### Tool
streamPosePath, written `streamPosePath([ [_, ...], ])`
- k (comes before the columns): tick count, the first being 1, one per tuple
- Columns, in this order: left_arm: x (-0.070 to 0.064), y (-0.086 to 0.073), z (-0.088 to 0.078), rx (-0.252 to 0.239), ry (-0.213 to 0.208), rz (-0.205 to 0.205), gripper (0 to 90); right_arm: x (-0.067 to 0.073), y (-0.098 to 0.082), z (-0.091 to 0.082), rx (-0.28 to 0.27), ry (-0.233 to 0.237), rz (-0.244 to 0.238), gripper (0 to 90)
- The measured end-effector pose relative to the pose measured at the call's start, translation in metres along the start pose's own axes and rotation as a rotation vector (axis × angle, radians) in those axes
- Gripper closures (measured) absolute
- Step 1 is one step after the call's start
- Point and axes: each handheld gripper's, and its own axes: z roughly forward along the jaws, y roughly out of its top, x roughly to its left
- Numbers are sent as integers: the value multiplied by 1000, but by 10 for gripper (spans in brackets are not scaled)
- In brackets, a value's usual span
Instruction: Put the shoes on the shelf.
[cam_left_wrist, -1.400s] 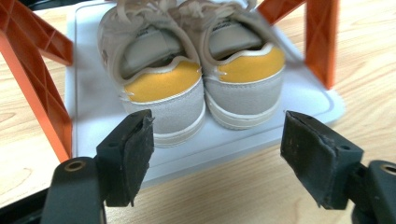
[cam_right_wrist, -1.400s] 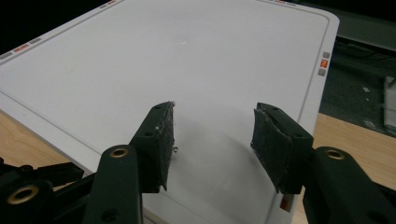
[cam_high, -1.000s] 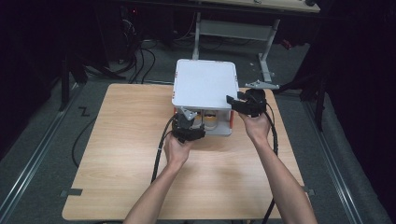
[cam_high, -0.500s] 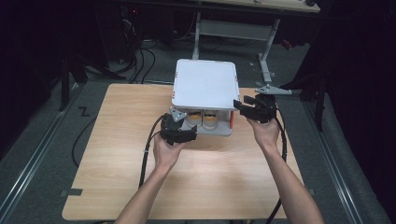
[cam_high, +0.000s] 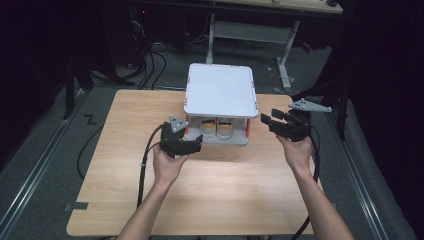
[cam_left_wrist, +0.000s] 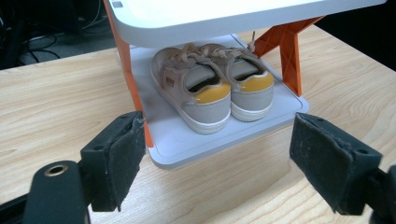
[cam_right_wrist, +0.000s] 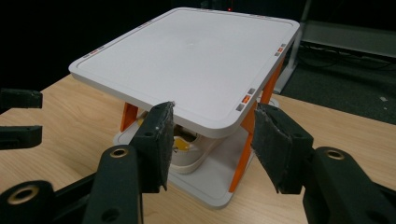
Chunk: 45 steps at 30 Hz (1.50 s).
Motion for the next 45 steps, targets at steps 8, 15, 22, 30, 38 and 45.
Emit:
streamPosePath([
  [8,3,-1,-15,-6,-24,21,182,-4,-8,-18,-23,0,12,480],
  [15,9,-7,-23,-5,-49,-2,182,-8,-19,-33,-48,1,27,477],
  [22,16,-9,-28,-4,-69,-38,188,-15,-35,-49,-61,9,58,477],
  [30,24,-19,-38,-1,-77,-56,190,-24,-58,-61,-78,1,101,476],
  [38,34,-31,-47,0,-87,-89,204,-27,-79,-64,-79,0,132,473],
  [45,41,-43,-51,10,-89,-110,205,-30,-97,-67,-68,-6,156,470],
])
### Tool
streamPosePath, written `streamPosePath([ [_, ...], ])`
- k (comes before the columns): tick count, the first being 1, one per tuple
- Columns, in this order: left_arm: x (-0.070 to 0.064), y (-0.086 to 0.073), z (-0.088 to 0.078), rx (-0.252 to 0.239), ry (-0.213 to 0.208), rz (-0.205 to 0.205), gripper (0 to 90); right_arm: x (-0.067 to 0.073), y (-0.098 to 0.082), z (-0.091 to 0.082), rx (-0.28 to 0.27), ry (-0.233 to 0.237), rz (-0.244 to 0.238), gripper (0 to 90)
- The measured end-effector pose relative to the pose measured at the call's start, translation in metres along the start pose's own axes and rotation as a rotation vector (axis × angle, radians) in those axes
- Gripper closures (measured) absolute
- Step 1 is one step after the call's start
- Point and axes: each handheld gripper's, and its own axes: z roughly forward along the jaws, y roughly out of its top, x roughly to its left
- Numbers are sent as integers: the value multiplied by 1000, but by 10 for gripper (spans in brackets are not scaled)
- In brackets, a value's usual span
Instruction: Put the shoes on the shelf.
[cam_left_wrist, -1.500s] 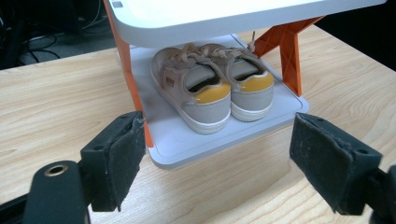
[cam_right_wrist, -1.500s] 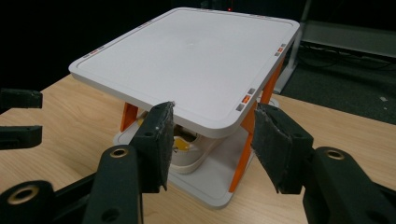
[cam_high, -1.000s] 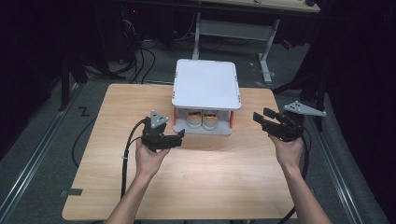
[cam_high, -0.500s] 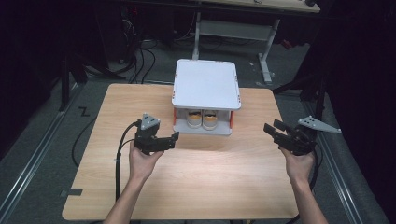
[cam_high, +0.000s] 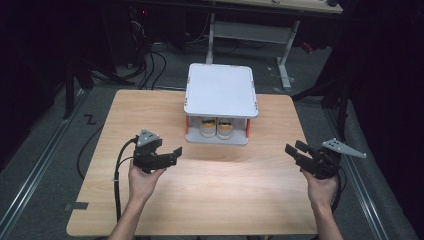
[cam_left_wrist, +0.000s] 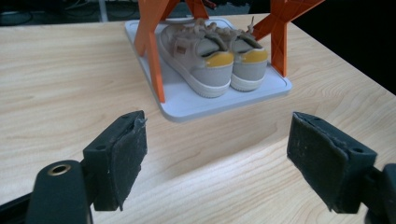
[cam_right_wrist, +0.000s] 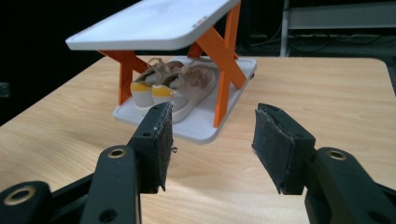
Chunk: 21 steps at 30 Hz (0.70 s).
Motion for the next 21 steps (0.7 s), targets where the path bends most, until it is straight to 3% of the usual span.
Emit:
streamPosePath([
  [5,6,-9,-1,18,-11,-10,216,-3,-12,1,27,-10,7,470],
  [11,10,-18,-1,34,9,-10,212,-6,-25,7,79,-10,18,488],
  [21,19,-35,4,70,45,-12,211,-3,-49,20,129,-34,-13,484],
])
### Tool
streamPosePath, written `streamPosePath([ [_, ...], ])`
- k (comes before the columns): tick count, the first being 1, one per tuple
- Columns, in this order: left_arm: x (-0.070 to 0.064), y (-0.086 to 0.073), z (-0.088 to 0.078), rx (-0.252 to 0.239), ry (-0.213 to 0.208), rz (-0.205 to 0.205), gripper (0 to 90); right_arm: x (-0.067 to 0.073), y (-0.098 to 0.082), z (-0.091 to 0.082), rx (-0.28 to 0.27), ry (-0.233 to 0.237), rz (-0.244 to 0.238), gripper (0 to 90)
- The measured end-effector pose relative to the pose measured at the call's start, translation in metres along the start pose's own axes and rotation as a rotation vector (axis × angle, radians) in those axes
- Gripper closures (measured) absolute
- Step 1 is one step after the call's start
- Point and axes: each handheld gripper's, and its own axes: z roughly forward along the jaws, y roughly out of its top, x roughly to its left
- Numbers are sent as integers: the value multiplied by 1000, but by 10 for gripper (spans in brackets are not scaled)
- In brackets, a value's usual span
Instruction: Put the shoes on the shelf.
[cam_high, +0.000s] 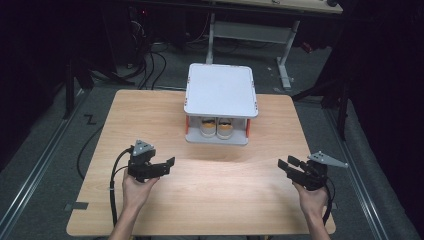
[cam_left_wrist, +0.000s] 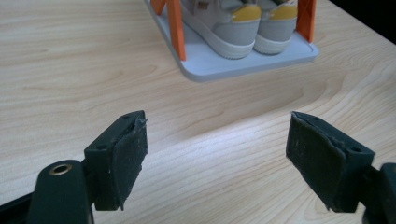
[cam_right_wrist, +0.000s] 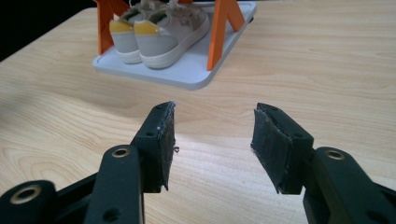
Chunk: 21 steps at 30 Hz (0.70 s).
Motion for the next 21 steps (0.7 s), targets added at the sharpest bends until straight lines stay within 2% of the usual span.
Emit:
streamPosePath([
  [5,6,-8,6,18,18,-10,211,0,-7,8,17,-19,-3,480],
  [12,15,-18,16,46,38,-46,213,-3,-17,19,47,-47,-3,480],
  [21,23,-27,27,78,85,-54,216,-8,-27,35,84,-91,-17,476],
])
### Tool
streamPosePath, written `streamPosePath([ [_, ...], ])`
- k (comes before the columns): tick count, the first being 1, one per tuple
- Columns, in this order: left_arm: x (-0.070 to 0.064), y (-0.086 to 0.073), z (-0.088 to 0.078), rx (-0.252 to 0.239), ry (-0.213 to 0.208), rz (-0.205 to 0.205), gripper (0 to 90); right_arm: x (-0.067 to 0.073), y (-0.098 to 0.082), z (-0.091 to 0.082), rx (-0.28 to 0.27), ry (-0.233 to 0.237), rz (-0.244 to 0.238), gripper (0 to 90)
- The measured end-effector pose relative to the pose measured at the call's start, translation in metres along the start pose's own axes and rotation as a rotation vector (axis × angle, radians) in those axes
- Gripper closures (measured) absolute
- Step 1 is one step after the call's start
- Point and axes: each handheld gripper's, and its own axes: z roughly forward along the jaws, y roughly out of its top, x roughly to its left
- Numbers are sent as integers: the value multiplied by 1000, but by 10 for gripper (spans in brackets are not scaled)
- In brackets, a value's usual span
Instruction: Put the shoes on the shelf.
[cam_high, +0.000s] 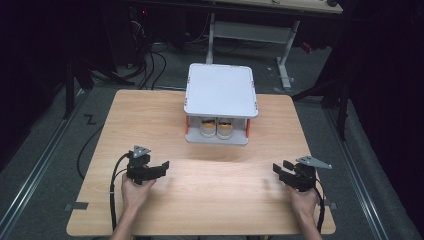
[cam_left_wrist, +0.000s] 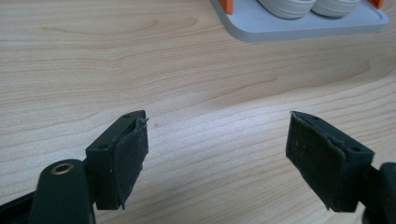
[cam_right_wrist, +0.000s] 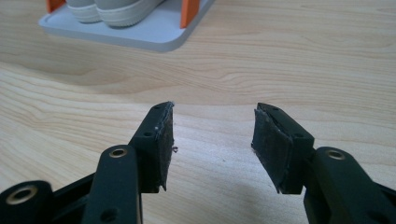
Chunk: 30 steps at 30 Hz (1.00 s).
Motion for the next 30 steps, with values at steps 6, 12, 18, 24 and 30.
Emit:
streamPosePath([
  [6,2,-4,7,8,32,3,216,-2,-4,10,28,-29,-9,471],
  [12,5,-7,12,0,79,7,224,-3,-7,17,54,-59,-24,461],
  [18,7,-9,18,11,115,21,223,-3,-8,21,64,-83,-29,448],
  [24,4,-10,22,24,137,55,221,-4,-9,23,72,-98,-31,443],
  [30,4,-11,26,35,143,48,219,-4,-10,27,90,-107,-41,432],
])
